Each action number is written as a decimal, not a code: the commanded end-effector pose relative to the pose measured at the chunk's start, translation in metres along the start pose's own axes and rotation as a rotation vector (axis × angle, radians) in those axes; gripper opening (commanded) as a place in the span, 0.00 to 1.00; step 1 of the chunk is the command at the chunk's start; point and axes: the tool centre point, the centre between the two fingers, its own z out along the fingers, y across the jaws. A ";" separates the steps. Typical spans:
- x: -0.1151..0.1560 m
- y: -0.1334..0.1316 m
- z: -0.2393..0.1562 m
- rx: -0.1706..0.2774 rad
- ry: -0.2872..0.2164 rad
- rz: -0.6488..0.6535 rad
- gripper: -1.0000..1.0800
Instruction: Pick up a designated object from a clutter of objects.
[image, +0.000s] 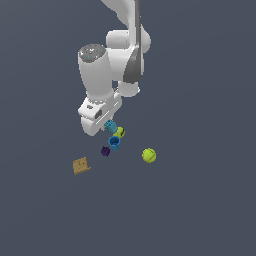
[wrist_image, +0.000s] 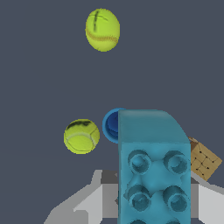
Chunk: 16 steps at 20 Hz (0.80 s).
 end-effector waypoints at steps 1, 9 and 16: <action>-0.004 0.004 -0.025 -0.001 0.000 0.000 0.00; -0.018 0.016 -0.101 0.000 0.000 0.000 0.00; -0.026 0.026 -0.152 0.000 0.000 0.000 0.00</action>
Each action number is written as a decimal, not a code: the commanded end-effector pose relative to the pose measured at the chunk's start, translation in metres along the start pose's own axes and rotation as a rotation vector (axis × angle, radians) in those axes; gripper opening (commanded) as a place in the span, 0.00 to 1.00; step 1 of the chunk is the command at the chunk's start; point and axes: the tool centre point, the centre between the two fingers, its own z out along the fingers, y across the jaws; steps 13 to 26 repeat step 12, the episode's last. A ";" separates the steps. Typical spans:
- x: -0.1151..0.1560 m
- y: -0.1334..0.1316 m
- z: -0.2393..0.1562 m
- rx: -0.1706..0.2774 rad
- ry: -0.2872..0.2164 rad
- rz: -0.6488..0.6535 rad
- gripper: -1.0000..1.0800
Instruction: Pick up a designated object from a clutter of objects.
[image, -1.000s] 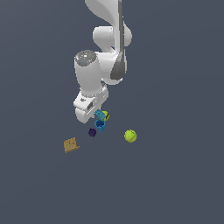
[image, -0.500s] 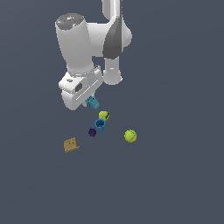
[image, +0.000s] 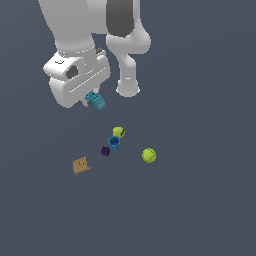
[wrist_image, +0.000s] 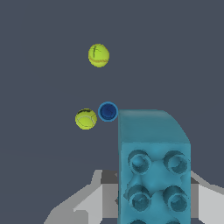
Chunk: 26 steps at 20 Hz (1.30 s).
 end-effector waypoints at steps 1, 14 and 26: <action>-0.002 0.003 -0.015 0.001 0.000 -0.001 0.00; -0.005 0.010 -0.039 0.001 0.000 -0.001 0.00; -0.005 0.010 -0.039 0.001 0.000 -0.001 0.00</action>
